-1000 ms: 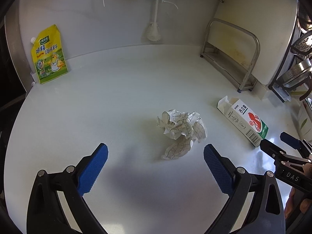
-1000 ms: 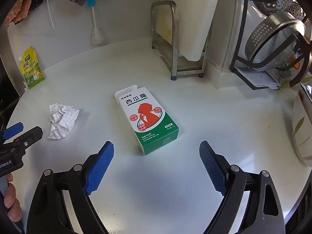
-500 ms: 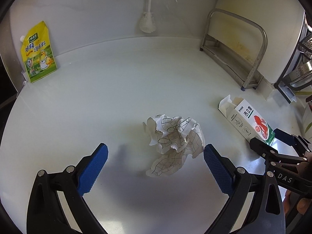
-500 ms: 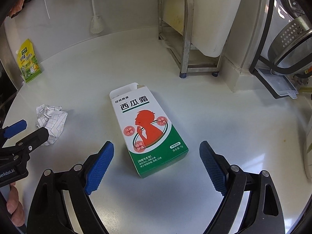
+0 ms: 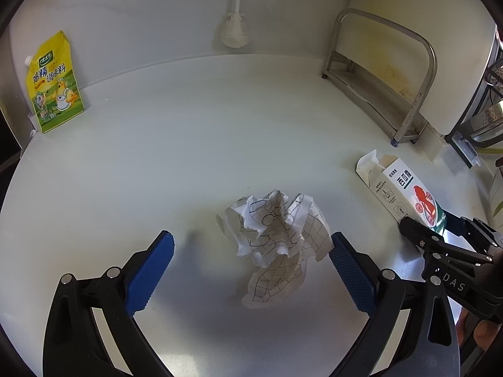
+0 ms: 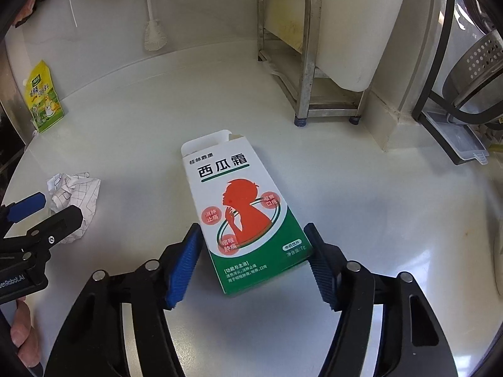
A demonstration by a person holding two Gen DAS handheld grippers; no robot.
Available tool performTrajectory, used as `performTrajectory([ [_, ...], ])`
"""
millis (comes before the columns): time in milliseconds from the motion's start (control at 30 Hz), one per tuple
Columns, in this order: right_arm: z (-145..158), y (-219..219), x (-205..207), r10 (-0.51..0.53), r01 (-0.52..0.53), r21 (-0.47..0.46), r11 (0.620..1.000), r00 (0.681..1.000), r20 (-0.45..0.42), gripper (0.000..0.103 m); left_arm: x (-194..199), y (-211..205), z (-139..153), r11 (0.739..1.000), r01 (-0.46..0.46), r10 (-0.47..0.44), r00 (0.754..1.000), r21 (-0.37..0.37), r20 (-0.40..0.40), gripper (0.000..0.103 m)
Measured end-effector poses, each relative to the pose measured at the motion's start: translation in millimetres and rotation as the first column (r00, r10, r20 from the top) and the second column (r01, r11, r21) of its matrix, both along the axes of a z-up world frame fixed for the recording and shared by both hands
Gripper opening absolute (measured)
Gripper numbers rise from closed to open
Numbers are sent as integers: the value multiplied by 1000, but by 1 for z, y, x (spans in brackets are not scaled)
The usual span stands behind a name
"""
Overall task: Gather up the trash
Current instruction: 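Reach the left gripper to the crumpled paper while the right approaches the green-white box, then close the left gripper on the crumpled paper while the right grips the green-white box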
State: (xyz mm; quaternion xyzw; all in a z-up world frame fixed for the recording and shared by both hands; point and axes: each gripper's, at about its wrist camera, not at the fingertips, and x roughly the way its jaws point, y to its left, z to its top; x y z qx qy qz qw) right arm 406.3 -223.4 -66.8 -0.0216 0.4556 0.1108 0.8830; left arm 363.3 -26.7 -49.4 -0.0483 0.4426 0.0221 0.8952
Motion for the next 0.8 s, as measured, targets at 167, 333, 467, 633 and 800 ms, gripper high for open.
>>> performTrajectory([
  [167, 4, -3, -5, -14, 14, 20, 1000, 1000, 22, 59, 5, -2, -1, 1000, 7, -7, 1000, 10, 1, 97],
  [333, 10, -8, -11, -24, 22, 49, 999, 999, 45, 59, 10, -3, -5, 999, 34, -34, 999, -25, -15, 89],
  [467, 11, -11, -18, -21, 18, 55, 998, 998, 51, 59, 11, -4, -9, 999, 45, -45, 999, -13, -27, 59],
  [633, 12, -13, -24, -25, 21, 73, 997, 998, 57, 59, 9, -3, -8, 999, 46, -47, 999, -12, -12, 37],
  [800, 13, -15, -26, -31, 26, 84, 996, 998, 58, 59, 6, 2, -8, 998, 44, -45, 999, -46, -11, 25],
])
